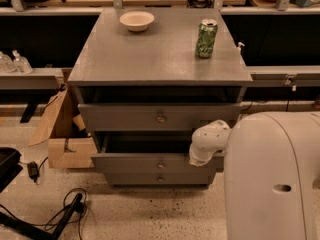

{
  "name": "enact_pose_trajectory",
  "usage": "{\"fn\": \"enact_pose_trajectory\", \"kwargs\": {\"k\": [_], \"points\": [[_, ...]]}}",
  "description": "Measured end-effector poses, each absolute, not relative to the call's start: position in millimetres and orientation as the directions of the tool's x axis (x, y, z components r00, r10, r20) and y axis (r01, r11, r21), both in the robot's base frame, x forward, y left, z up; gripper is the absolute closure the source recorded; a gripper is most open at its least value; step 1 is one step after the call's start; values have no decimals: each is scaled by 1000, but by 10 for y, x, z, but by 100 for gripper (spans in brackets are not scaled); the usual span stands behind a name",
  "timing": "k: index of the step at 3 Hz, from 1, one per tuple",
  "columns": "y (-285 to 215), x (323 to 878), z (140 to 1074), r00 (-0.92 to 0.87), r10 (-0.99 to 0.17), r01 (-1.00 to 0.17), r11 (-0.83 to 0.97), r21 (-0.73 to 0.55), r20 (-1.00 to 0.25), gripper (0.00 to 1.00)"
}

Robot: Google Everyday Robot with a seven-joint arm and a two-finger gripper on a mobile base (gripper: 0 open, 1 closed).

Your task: Open middle drawer

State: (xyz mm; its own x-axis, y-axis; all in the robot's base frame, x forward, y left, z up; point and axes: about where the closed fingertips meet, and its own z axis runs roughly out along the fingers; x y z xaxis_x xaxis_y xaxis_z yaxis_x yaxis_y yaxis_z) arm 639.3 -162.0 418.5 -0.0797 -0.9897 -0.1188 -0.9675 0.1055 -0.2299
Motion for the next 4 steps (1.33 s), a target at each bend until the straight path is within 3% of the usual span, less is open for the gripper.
{"fn": "enact_pose_trajectory", "kwargs": {"k": [1, 2, 4], "points": [[-1620, 6392, 4185, -80, -990, -967, 106, -230, -119, 100], [-1620, 6392, 4199, -80, -990, -967, 106, -230, -119, 87], [-1619, 6389, 4195, -80, -990, -968, 105, -229, -119, 40]]}}
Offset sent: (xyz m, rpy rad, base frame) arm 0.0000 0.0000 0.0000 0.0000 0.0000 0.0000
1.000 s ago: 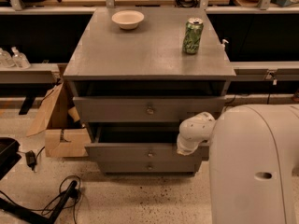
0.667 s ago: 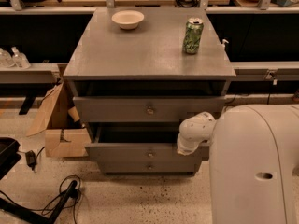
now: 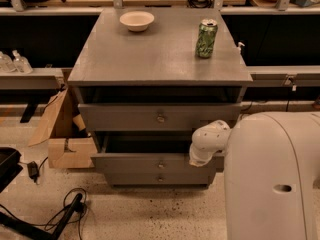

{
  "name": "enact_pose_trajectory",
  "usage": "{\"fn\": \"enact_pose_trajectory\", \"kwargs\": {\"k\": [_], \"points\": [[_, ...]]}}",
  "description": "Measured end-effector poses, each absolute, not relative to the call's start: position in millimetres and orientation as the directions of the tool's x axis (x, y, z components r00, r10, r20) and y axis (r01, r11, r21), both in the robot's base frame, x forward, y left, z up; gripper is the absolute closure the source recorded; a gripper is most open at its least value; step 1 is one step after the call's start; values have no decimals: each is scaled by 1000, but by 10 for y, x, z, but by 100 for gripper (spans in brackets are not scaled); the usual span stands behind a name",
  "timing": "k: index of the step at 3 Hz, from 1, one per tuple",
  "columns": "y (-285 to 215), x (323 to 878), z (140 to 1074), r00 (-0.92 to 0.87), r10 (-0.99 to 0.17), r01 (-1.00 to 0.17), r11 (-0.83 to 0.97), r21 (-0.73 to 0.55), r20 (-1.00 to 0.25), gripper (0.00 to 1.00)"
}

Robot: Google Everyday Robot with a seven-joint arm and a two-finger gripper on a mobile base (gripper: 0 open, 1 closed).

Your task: Open middle drawer

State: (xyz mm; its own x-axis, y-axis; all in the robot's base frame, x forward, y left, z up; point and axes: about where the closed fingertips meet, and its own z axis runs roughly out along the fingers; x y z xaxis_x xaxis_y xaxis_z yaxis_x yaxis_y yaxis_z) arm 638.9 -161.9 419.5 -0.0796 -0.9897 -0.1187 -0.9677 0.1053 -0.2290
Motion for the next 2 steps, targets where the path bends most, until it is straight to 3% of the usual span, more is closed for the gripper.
{"fn": "enact_pose_trajectory", "kwargs": {"k": [2], "points": [[-1616, 6379, 4177, -79, -990, -969, 104, -226, -118, 0]]}}
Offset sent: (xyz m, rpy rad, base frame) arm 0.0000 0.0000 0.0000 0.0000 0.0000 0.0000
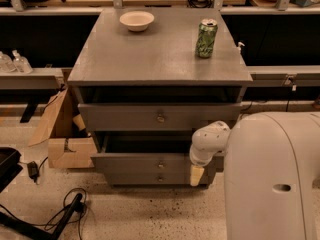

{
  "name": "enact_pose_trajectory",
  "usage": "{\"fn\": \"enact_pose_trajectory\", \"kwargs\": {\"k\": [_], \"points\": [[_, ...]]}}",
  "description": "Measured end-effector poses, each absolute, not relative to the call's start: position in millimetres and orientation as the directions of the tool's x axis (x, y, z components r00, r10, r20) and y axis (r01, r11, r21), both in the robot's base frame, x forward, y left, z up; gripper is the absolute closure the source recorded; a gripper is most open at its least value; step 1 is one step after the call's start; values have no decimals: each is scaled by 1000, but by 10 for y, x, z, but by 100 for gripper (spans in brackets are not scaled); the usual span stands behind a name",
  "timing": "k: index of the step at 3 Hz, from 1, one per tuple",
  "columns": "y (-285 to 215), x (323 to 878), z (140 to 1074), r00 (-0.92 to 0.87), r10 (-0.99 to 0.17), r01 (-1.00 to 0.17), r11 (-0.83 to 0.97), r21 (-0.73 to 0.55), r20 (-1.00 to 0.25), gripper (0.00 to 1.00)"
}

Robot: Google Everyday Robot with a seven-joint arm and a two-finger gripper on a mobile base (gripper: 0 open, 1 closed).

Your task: Open middle drawer

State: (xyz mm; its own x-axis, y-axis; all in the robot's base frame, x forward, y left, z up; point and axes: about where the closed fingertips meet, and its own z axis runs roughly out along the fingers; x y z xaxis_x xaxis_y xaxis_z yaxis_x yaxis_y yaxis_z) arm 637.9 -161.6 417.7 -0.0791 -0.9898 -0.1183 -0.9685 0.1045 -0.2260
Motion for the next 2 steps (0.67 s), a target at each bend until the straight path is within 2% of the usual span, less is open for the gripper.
{"fn": "enact_pose_trajectory", "kwargs": {"k": [1, 2], "points": [[-1616, 6379, 4177, -79, -990, -969, 104, -226, -118, 0], [-1591, 6376, 4158, -78, -991, -981, 95, -168, -107, 3]]}}
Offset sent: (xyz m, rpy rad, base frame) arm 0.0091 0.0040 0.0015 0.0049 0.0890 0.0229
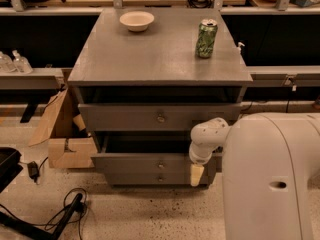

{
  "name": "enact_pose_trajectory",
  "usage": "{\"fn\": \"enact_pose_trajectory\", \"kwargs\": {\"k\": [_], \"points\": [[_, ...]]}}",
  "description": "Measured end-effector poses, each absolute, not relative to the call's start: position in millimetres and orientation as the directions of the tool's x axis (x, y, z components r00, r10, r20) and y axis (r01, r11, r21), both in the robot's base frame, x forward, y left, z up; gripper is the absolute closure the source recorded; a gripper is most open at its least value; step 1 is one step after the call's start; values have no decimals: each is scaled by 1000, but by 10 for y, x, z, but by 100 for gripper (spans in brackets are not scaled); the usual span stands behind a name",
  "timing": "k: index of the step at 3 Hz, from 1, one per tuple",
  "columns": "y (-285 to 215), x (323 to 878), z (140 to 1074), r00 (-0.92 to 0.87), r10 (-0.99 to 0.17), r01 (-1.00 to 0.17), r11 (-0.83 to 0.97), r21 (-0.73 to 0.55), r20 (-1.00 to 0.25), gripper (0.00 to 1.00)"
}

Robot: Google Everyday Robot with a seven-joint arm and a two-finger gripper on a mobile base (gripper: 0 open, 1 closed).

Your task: Open middle drawer

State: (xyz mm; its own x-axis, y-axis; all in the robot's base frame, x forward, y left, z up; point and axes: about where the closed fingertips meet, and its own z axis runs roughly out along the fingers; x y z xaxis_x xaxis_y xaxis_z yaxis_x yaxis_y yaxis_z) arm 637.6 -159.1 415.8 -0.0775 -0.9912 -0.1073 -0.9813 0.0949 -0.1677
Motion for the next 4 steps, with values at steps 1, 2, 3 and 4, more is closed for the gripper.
{"fn": "enact_pose_trajectory", "kwargs": {"k": [1, 2, 3, 4], "points": [[-1568, 6290, 4131, -90, -993, -989, 98, -106, -80, 26], [-1577, 5913, 4121, -164, -985, -986, 165, -24, -57, 57], [-1576, 5918, 4156, -164, -985, -986, 165, -24, -57, 82], [-1575, 5925, 4162, -164, -985, -986, 165, -24, -57, 100]]}}
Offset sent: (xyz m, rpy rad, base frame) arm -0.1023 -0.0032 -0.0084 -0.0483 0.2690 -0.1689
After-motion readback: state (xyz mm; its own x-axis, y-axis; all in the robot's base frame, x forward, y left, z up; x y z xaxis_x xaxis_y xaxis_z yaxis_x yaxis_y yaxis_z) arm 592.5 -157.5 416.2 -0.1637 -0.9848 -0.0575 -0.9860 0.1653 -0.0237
